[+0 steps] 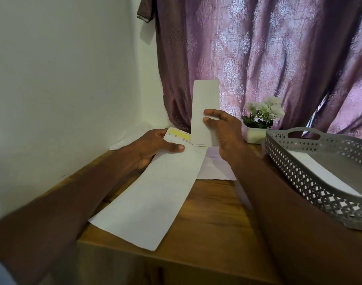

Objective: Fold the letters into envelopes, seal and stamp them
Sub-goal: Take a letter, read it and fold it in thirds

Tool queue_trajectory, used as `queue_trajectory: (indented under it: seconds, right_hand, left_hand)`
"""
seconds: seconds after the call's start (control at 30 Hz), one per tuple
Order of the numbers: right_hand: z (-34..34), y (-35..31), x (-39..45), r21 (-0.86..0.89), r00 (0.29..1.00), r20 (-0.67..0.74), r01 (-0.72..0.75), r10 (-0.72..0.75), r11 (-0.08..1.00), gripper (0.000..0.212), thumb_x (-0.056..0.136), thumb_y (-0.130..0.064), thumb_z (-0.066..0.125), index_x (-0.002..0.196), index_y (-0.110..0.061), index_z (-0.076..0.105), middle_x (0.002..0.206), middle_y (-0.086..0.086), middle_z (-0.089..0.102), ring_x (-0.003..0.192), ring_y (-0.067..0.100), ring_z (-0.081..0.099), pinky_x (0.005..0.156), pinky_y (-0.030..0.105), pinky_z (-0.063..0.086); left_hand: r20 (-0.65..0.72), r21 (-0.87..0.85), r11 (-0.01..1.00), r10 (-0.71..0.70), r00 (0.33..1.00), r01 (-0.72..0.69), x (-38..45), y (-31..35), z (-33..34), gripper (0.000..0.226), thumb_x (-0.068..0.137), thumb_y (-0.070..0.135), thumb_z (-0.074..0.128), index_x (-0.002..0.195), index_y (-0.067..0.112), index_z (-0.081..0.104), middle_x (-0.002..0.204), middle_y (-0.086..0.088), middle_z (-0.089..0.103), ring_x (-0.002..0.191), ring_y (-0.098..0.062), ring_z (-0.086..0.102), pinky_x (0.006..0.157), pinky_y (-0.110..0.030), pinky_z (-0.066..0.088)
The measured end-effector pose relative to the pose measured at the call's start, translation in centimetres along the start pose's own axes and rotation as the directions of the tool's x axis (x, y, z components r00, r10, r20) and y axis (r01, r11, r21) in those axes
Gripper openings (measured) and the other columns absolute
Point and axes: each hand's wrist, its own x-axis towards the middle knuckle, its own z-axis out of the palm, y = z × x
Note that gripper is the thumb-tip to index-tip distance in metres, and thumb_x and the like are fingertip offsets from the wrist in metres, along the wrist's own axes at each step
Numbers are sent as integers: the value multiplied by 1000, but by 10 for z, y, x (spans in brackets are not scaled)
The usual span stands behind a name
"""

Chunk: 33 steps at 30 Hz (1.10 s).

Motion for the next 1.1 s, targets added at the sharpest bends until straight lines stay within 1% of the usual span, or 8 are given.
queue_trajectory:
  seconds: [0.07, 0.17, 0.23, 0.47, 0.67, 0.93, 1.0, 1.1]
  right_hand:
    - [0, 0, 0, -5, 1000, -1, -4, 4, 1000, 24, 87, 4, 74, 96, -18, 79, 113, 8, 76, 89, 18, 69, 57, 16, 54]
    - [1, 2, 0, -13, 1000, -7, -13, 13, 1000, 24, 86, 4, 74, 101, -15, 79, 108, 7, 76, 84, 16, 68, 56, 15, 53]
    - [0, 2, 0, -9, 1000, -13, -21, 21, 1000, 24, 86, 4, 74, 103, -12, 80, 105, 6, 76, 81, 14, 68, 55, 15, 53]
    - [0, 3, 1, -11, 1000, -9, -24, 24, 1000, 22, 86, 1, 75, 102, -14, 80, 98, -2, 76, 80, 9, 66, 55, 14, 52]
    - [-1, 4, 3, -7, 1000, -8, 14, -14, 1000, 23, 86, 3, 75, 99, -15, 80, 106, 5, 77, 83, 13, 68, 59, 16, 54]
    - [-2, 6, 5, -85, 997, 71, -14, 20, 996, 23, 86, 2, 76, 97, -18, 80, 111, 9, 78, 102, 25, 72, 78, 27, 60]
    - [-2, 7, 4, -82, 993, 105, -37, 45, 996, 23, 86, 1, 77, 99, -17, 81, 109, 8, 78, 102, 27, 73, 84, 32, 62]
    - [-1, 7, 2, -84, 985, 160, -51, 64, 995, 24, 86, -2, 78, 107, -14, 81, 107, 5, 79, 96, 22, 74, 72, 25, 62]
  left_hand:
    - [3, 23, 999, -23, 1000, 23, -1, -1, 1, 49, 73, 23, 91, 119, 21, 74, 115, -1, 79, 102, -26, 77, 83, -34, 63]
    - [28, -9, 998, -68, 997, 68, -1, -4, 3, 48, 77, 18, 88, 122, 17, 73, 119, -5, 78, 107, -29, 76, 98, -42, 58]
    - [18, 10, 998, -59, 998, 59, -1, -4, 2, 46, 77, 16, 89, 121, 16, 74, 118, -5, 78, 106, -28, 76, 102, -44, 57]
    - [-73, -7, 1000, 0, 997, 0, 3, -2, 3, 53, 63, 18, 98, 112, 20, 76, 111, -5, 80, 99, -28, 78, 93, -44, 61]
    - [-20, -22, 1000, 6, 1000, -6, -1, 0, 8, 58, 70, 11, 94, 124, 14, 72, 117, -10, 78, 108, -33, 75, 98, -47, 58]
    - [-13, -19, 1000, 8, 1000, -8, -4, 5, 12, 52, 74, 11, 91, 121, 19, 71, 110, -5, 80, 96, -27, 78, 77, -36, 64]
    - [-14, -9, 1000, 4, 1000, -5, -4, 4, 14, 52, 76, 14, 91, 123, 20, 70, 112, -5, 79, 97, -27, 78, 82, -40, 64]
    - [-7, 0, 1000, 19, 1000, -19, -7, 4, 16, 49, 77, 15, 89, 122, 19, 70, 114, -5, 79, 98, -28, 78, 80, -38, 64]
